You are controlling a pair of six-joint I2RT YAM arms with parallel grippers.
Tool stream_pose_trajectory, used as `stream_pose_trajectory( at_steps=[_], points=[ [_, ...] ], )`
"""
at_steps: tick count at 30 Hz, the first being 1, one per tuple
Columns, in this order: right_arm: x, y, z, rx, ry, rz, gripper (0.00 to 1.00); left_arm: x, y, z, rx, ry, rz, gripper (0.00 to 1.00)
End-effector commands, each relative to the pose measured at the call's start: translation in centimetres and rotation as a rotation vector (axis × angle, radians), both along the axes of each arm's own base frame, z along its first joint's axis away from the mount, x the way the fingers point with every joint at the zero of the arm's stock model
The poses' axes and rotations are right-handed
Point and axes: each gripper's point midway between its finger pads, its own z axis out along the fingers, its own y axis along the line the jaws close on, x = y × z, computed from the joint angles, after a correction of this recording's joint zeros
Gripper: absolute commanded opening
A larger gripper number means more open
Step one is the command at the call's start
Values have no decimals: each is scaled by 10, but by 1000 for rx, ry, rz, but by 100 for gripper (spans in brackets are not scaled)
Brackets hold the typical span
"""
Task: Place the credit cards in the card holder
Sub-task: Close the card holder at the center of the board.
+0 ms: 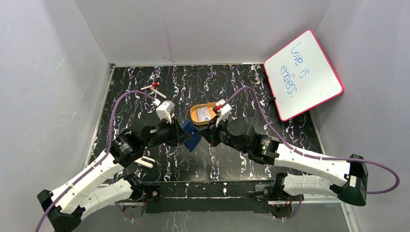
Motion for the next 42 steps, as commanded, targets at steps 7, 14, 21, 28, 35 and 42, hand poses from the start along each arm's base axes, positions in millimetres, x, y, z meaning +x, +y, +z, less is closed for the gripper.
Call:
stream_pose_trajectory(
  at_steps=[7, 14, 21, 28, 35, 42],
  points=[
    [14, 21, 16, 138, 6, -38, 0, 14, -8, 8, -44, -46, 31, 0],
    [16, 25, 10, 145, 35, -30, 0, 16, -7, 11, -45, -60, 34, 0],
    [14, 29, 7, 132, 35, -3, 0, 14, -5, 17, -53, -72, 36, 0],
    [10, 30, 9, 119, 14, 31, 0, 17, 0, 20, -42, -90, 55, 0],
    [9, 30, 7, 96, -1, 49, 0, 17, 1, 21, -35, -94, 59, 0],
    [6, 29, 11, 93, -21, 75, 0, 22, 7, 22, -16, -108, 96, 0]
  ],
)
